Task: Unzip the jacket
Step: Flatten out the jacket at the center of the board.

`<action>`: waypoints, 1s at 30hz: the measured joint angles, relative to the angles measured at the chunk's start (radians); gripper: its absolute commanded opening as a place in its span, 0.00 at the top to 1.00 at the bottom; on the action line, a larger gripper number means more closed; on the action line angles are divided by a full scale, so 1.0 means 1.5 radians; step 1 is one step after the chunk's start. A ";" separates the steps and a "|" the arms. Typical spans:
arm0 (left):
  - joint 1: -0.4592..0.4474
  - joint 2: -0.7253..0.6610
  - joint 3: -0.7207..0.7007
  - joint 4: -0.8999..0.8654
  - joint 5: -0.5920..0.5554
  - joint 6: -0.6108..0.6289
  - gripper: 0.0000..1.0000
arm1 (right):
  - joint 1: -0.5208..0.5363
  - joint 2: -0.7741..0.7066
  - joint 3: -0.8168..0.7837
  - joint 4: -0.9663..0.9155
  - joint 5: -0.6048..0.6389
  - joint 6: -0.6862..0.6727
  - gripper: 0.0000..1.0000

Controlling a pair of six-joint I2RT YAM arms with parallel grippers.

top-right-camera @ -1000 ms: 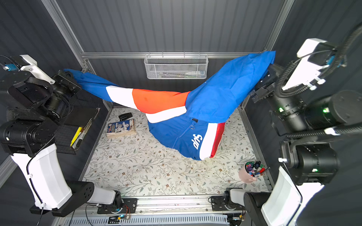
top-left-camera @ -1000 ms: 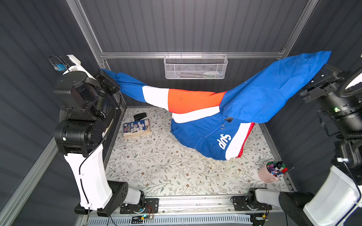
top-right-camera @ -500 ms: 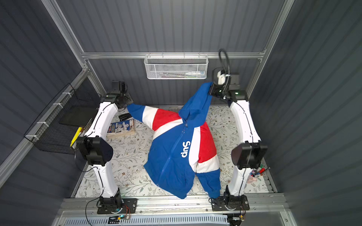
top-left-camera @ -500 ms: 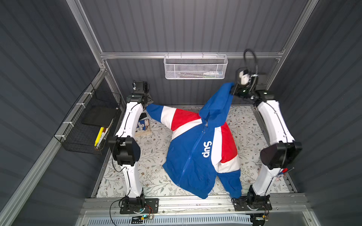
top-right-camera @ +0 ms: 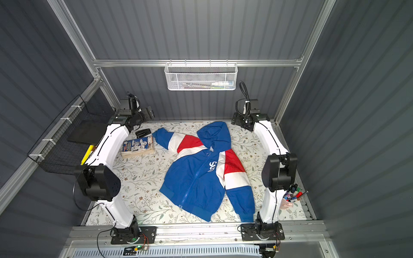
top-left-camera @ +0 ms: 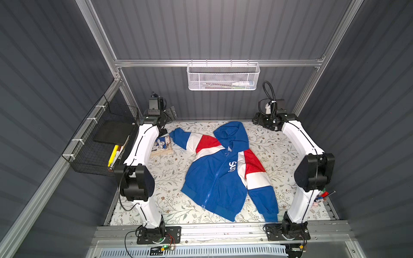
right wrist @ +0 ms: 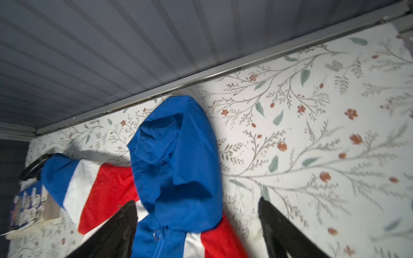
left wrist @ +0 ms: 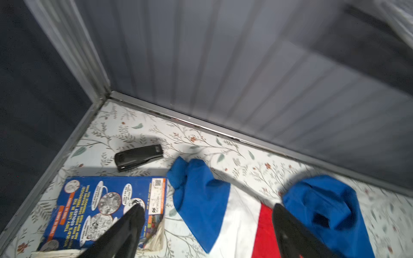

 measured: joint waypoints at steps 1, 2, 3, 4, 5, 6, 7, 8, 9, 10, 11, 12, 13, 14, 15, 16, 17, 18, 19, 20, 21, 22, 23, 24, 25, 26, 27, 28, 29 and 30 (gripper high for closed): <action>-0.019 -0.016 -0.039 0.026 0.020 0.007 0.15 | 0.015 -0.037 -0.034 -0.002 0.008 0.007 0.26; -0.038 -0.023 -0.070 0.046 0.039 0.012 0.19 | 0.031 -0.068 -0.066 -0.007 0.014 0.014 0.29; -0.055 -0.023 -0.092 0.062 0.057 0.015 0.21 | 0.047 -0.093 -0.097 -0.010 0.019 0.022 0.32; -0.072 -0.016 -0.113 0.079 0.079 0.018 0.25 | 0.065 -0.119 -0.135 -0.018 0.023 0.032 0.35; -0.089 -0.004 -0.133 0.097 0.104 0.020 0.29 | 0.087 -0.146 -0.177 -0.026 0.031 0.044 0.38; -0.102 0.009 -0.146 0.109 0.124 0.021 0.31 | 0.106 -0.165 -0.210 -0.035 0.037 0.053 0.41; -0.114 0.029 -0.160 0.128 0.148 0.021 0.34 | 0.127 -0.185 -0.246 -0.046 0.044 0.066 0.45; -0.121 0.048 -0.170 0.141 0.164 0.021 0.38 | 0.148 -0.203 -0.280 -0.053 0.048 0.081 0.50; -0.123 0.068 -0.174 0.149 0.177 0.020 0.41 | 0.165 -0.218 -0.308 -0.063 0.050 0.093 0.54; -0.124 0.093 -0.175 0.156 0.189 0.019 0.43 | 0.185 -0.235 -0.340 -0.073 0.052 0.111 0.56; -0.123 0.117 -0.175 0.164 0.195 0.019 0.46 | 0.198 -0.250 -0.369 -0.075 0.053 0.128 0.59; -0.121 0.136 -0.175 0.171 0.200 0.019 0.48 | 0.208 -0.264 -0.396 -0.074 0.054 0.143 0.64; -0.119 0.157 -0.174 0.175 0.202 0.020 0.51 | 0.217 -0.280 -0.431 -0.069 0.055 0.161 0.68; -0.119 0.177 -0.170 0.174 0.203 0.020 0.53 | 0.221 -0.290 -0.459 -0.067 0.054 0.178 0.70; -0.118 0.195 -0.164 0.174 0.205 0.021 0.54 | 0.223 -0.292 -0.480 -0.065 0.052 0.191 0.71; -0.118 0.213 -0.155 0.173 0.205 0.021 0.55 | 0.223 -0.291 -0.499 -0.062 0.050 0.206 0.72; -0.118 0.231 -0.145 0.172 0.205 0.022 0.56 | 0.223 -0.283 -0.515 -0.058 0.047 0.220 0.73; -0.118 0.242 -0.138 0.171 0.205 0.022 0.56 | 0.222 -0.274 -0.522 -0.055 0.045 0.230 0.73; -0.116 0.253 -0.132 0.168 0.203 0.022 0.56 | 0.221 -0.260 -0.524 -0.053 0.043 0.238 0.75; -0.116 0.260 -0.129 0.168 0.201 0.022 0.56 | 0.221 -0.244 -0.524 -0.047 0.041 0.244 0.76; -0.116 0.265 -0.128 0.167 0.198 0.022 0.56 | 0.220 -0.230 -0.524 -0.040 0.040 0.247 0.77; -0.116 0.269 -0.128 0.166 0.195 0.022 0.56 | 0.219 -0.212 -0.524 -0.033 0.038 0.250 0.78; -0.116 0.271 -0.128 0.165 0.192 0.022 0.56 | 0.218 -0.198 -0.524 -0.028 0.037 0.252 0.79; -0.116 0.273 -0.128 0.164 0.188 0.022 0.56 | 0.215 -0.185 -0.524 -0.023 0.037 0.255 0.80; -0.116 0.275 -0.129 0.164 0.184 0.022 0.55 | 0.210 -0.173 -0.524 -0.018 0.037 0.257 0.81; -0.116 0.275 -0.131 0.166 0.181 0.022 0.55 | 0.204 -0.163 -0.524 -0.013 0.037 0.259 0.81; -0.116 0.275 -0.135 0.168 0.180 0.022 0.55 | 0.198 -0.155 -0.524 -0.009 0.038 0.259 0.81; -0.116 0.275 -0.140 0.171 0.178 0.022 0.55 | 0.191 -0.146 -0.524 -0.005 0.038 0.259 0.82; -0.116 0.275 -0.147 0.180 0.178 0.022 0.55 | 0.182 -0.138 -0.524 -0.001 0.038 0.258 0.82; -0.116 0.274 -0.152 0.186 0.178 0.022 0.55 | 0.175 -0.131 -0.523 0.003 0.039 0.258 0.82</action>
